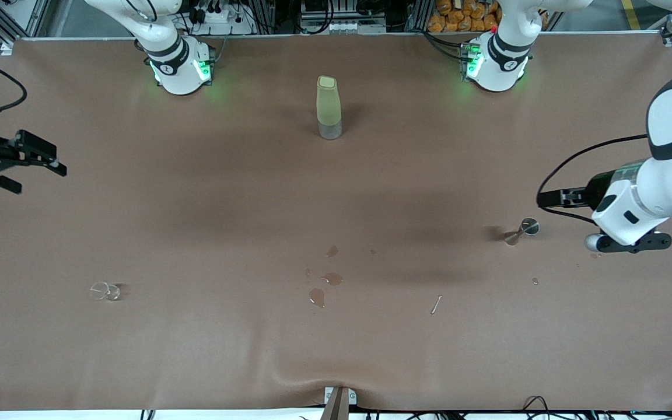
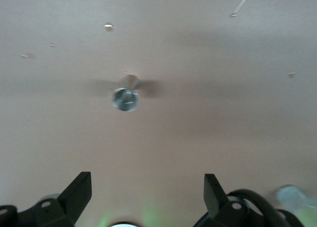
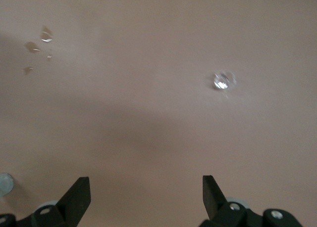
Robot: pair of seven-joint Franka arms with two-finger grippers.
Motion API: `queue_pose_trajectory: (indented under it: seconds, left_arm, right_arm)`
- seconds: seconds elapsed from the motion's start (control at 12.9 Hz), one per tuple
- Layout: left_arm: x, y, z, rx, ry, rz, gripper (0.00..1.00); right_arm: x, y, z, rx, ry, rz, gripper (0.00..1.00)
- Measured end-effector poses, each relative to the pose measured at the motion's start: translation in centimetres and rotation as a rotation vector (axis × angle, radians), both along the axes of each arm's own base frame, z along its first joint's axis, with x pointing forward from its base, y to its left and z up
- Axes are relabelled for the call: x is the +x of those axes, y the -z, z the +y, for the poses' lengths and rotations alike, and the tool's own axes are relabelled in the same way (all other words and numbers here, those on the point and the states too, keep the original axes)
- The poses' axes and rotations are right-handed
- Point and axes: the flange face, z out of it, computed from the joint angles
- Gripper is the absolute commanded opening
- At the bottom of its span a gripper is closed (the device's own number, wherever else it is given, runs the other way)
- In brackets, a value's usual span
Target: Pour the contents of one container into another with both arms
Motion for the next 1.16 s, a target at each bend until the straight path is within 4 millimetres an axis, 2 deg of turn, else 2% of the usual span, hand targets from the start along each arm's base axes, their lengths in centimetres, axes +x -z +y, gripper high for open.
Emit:
queue_pose_trajectory:
  seconds: [0.16,0.31,0.47,0.7,0.93,1.16]
  left_arm:
    - [-0.2,0.2,2.1,0.066,0.047,0.02,1.0]
    - [-0.2,0.2,2.2,0.076,0.058,0.022,1.0]
    - [-0.4,-0.7,1.8,0.077,0.033,0.006,1.0]
    - [-1.6,-4.3,1.6,0.079,-0.029,-0.046,1.0]
    - [-3.1,-7.7,2.2,0.071,-0.055,-0.097,1.0]
    - [-4.3,-9.9,2.3,0.067,-0.102,-0.152,1.0]
  right_arm:
    - [-1.3,-1.3,0.5,-0.063,0.094,0.029,1.0]
    - [-2.4,-2.1,1.3,-0.088,0.161,0.048,1.0]
    - [-2.5,-2.0,1.3,-0.092,0.187,0.059,1.0]
    - [-2.4,-1.8,1.2,-0.09,0.188,0.059,1.0]
    - [-2.3,-2.5,0.6,-0.087,0.205,0.043,1.0]
    - [-2.4,-2.1,0.4,-0.086,0.293,0.082,1.0]
